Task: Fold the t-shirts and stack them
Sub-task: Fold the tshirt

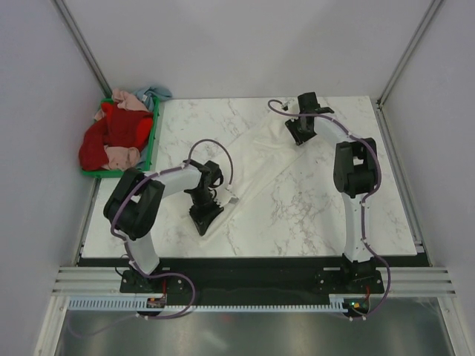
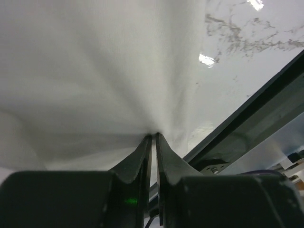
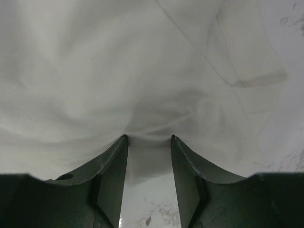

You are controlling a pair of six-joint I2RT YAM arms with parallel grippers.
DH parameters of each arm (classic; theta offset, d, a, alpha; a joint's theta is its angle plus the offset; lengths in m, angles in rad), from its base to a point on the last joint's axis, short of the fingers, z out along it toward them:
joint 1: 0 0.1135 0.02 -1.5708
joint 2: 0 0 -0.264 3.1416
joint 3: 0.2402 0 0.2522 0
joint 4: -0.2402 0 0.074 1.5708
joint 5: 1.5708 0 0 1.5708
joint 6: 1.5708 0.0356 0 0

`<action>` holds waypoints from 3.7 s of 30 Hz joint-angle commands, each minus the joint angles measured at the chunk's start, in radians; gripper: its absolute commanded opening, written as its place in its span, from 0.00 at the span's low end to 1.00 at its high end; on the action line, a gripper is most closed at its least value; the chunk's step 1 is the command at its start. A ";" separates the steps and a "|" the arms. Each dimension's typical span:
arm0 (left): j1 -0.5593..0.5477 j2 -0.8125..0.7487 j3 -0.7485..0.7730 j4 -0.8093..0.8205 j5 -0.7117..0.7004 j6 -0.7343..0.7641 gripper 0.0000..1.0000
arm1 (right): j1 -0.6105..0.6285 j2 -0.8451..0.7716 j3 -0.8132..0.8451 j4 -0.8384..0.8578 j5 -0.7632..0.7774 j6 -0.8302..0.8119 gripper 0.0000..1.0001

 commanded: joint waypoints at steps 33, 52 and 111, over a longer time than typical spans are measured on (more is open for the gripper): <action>-0.388 0.007 0.307 -0.066 0.063 -0.023 0.22 | 0.104 -0.209 0.092 0.003 -0.005 0.047 0.54; -0.384 0.135 0.109 0.174 0.074 -0.011 0.17 | 0.110 -0.019 0.118 0.002 -0.088 0.072 0.50; 0.307 -0.414 -0.205 0.259 0.240 -0.904 0.62 | 0.171 -0.853 -1.123 0.005 -0.625 0.745 0.68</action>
